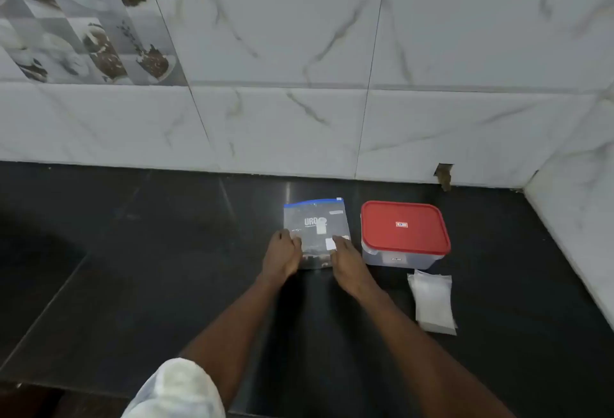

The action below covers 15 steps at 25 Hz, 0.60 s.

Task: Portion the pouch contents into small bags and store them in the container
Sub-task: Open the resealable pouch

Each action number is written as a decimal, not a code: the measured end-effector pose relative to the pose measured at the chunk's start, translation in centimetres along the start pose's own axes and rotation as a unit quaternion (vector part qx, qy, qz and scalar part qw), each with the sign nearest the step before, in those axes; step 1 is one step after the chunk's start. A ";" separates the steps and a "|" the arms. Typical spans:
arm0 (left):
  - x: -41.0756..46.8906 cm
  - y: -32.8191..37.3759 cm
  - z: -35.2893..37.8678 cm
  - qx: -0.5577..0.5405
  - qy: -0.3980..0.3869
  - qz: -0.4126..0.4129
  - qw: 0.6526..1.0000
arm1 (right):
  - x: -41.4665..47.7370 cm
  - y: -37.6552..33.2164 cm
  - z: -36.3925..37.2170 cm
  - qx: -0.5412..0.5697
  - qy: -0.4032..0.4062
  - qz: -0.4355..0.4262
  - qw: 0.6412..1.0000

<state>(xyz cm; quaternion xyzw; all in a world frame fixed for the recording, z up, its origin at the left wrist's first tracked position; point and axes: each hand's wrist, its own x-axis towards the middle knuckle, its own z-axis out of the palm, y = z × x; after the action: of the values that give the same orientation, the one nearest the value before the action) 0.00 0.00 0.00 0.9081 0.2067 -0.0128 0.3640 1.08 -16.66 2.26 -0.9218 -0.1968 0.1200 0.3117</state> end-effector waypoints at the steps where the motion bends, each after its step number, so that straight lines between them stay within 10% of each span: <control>1: 0.8 -0.5 0.4 -0.028 0.010 -0.022 0.999 | 0.6 0.6 0.6 -0.008 0.008 0.011 1.000; 15: 8.6 -0.3 -0.9 -0.468 -0.012 -0.174 0.866 | 2.6 2.9 3.3 0.006 0.017 -0.005 1.000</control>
<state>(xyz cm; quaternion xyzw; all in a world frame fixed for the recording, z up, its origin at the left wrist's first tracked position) 7.62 3.91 -0.98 0.5803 0.3381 0.0112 0.7408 3.10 -15.90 -2.39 -0.9209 -0.1955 0.1043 0.3207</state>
